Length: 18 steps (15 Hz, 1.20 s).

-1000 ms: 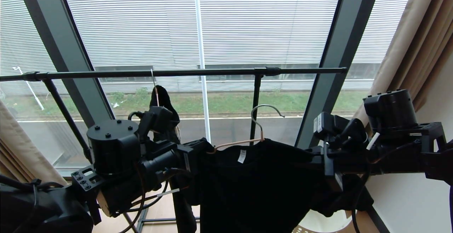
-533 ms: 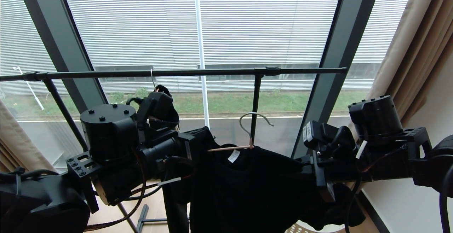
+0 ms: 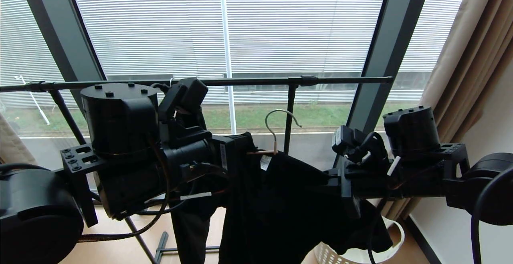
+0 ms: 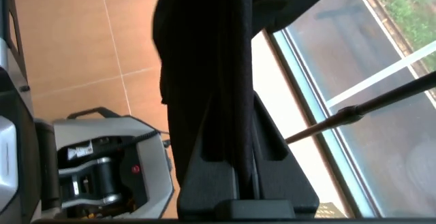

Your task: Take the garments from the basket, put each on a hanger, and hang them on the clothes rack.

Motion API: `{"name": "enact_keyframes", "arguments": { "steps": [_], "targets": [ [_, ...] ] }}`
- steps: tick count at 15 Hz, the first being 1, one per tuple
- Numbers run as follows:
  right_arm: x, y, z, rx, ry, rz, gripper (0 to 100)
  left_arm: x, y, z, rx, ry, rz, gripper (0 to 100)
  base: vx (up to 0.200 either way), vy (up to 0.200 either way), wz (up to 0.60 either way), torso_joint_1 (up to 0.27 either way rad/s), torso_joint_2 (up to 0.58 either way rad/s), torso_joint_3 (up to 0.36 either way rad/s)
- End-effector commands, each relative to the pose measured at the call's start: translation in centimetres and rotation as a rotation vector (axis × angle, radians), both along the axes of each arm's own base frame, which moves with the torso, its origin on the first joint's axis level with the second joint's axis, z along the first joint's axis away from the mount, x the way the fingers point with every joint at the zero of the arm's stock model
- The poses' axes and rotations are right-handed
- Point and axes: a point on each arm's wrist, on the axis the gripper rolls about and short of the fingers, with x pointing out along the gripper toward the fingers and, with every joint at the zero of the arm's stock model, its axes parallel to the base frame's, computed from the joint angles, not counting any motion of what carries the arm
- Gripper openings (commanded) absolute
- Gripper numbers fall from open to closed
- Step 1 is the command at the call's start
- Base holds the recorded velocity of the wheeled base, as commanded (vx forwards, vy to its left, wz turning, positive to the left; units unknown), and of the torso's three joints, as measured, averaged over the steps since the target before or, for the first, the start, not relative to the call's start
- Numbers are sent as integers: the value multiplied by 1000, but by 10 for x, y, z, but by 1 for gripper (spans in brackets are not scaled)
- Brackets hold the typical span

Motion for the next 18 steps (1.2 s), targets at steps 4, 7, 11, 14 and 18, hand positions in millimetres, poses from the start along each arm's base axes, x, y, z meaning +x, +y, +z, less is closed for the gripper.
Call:
{"name": "enact_keyframes", "arguments": {
  "steps": [4,7,11,14,18],
  "targets": [
    [6,12,-13,37,50,-11,0,-12,-12,18,-2,-52,-62,0,0,0,0,0,0,0],
    [6,12,-17,54,28,-13,0,-14,-17,22,41,-4,-74,0,0,0,0,0,0,0],
    [5,10,-12,111,35,-1,0,-13,-15,21,51,-4,-48,100,0,0,0,0,0,0],
    [8,5,-11,142,3,-6,0,-15,-11,18,65,-4,-41,100,0,0,0,0,0,0],
    [13,-7,-9,196,-15,0,0,-25,17,29,48,-45,9,100,0,0,0,0,0,0]
  ]
}}
